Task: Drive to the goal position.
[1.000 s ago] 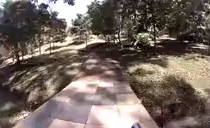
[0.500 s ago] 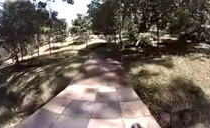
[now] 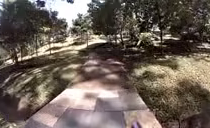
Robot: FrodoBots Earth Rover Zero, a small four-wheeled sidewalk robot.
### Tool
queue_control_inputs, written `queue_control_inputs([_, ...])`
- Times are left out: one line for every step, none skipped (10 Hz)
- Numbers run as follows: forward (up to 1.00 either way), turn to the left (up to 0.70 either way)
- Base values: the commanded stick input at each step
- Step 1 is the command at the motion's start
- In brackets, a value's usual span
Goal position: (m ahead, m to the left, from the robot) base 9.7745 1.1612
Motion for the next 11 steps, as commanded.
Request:
queue_control_inputs([0.5,0.0])
queue_control_inputs([0.5,0.0])
queue_control_inputs([0.5,0.0])
queue_control_inputs([0.5,0.0])
queue_control_inputs([0.5,0.0])
queue_control_inputs([0.5,-0.15])
queue_control_inputs([0.5,-0.5])
queue_control_inputs([0.5,-0.5])
queue_control_inputs([0.5,-0.47])
queue_control_inputs([0.5,-0.25])
queue_control_inputs([0.5,-0.02])
